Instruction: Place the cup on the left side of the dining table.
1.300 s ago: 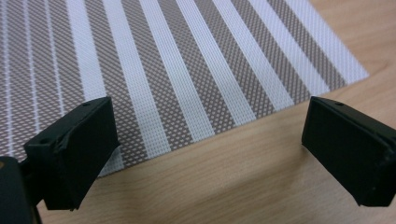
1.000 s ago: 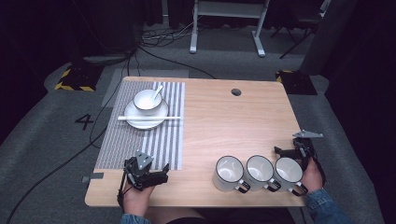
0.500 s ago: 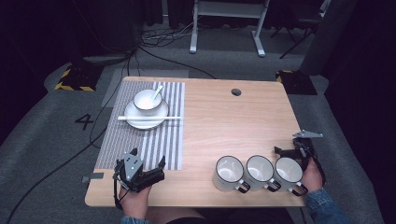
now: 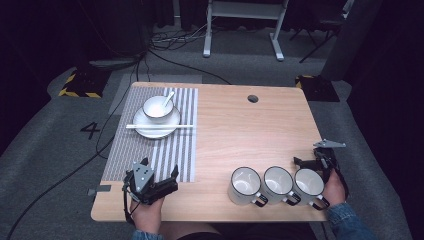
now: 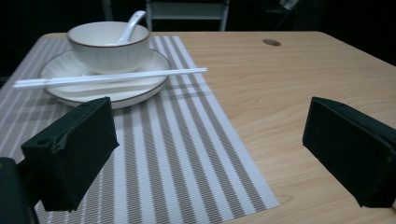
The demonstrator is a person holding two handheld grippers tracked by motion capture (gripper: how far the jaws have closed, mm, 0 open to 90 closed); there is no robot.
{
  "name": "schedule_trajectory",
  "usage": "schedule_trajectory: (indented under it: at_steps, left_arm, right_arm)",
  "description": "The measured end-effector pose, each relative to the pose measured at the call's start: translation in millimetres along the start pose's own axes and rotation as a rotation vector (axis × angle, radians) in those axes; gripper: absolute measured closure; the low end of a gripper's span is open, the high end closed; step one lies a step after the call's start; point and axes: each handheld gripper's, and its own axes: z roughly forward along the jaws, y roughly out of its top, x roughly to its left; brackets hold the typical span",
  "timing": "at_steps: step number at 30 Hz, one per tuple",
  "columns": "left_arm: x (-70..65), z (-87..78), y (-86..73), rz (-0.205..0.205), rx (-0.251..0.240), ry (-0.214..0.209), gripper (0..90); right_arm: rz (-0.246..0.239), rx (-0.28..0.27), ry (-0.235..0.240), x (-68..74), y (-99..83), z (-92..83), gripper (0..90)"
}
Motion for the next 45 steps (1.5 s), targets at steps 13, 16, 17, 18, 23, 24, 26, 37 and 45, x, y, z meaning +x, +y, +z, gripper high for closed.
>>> schedule_trajectory:
  at_steps: [13, 16, 17, 18, 23, 24, 26, 37, 45]
  left_arm:
    - [-58.5, 35.2, 14.5, 0.080, 0.054, -0.219, 3.2]
    - [-70.8, 39.8, 14.5, 0.106, 0.079, -0.272, 3.2]
    - [-75.5, 40.1, 14.6, 0.115, 0.093, -0.299, 3.2]
    - [-81.0, 40.4, 14.1, 0.123, 0.099, -0.331, 3.1]
    - [-101.8, 37.8, 12.7, 0.192, 0.113, -0.401, 3.0]
    - [-106.5, 37.2, 11.5, 0.179, 0.123, -0.426, 3.0]
    - [-113.8, 37.8, 9.3, 0.183, 0.132, -0.463, 3.0]
    - [-138.3, 49.7, -10.6, 0.247, 0.243, -0.613, 3.0]
    - [-144.6, 61.3, -20.3, 0.262, 0.296, -0.595, 2.7]
  right_arm:
    - [0.000, 0.000, 0.000, 0.1, 0.0, 0.0, 0.1]
    - [-0.001, 0.000, 0.000, 0.0, 0.0, 0.0, 0.1]
    - [0.000, 0.000, 0.000, 0.0, 0.0, -0.1, 0.1]
    - [0.001, -0.001, -0.002, 0.2, -0.1, 0.0, 0.1]
    - [0.002, -0.001, -0.002, 0.3, -0.1, 0.0, 0.1]
    - [0.001, -0.002, -0.003, 0.2, -0.1, 0.1, 0.1]
    - [0.001, -0.002, -0.003, 0.2, -0.1, 0.0, 0.1]
    - [0.010, -0.005, 0.000, 0.9, 0.0, 0.1, 0.1]
    - [0.001, -0.002, -0.004, 0.2, -0.1, 0.1, 0.1]
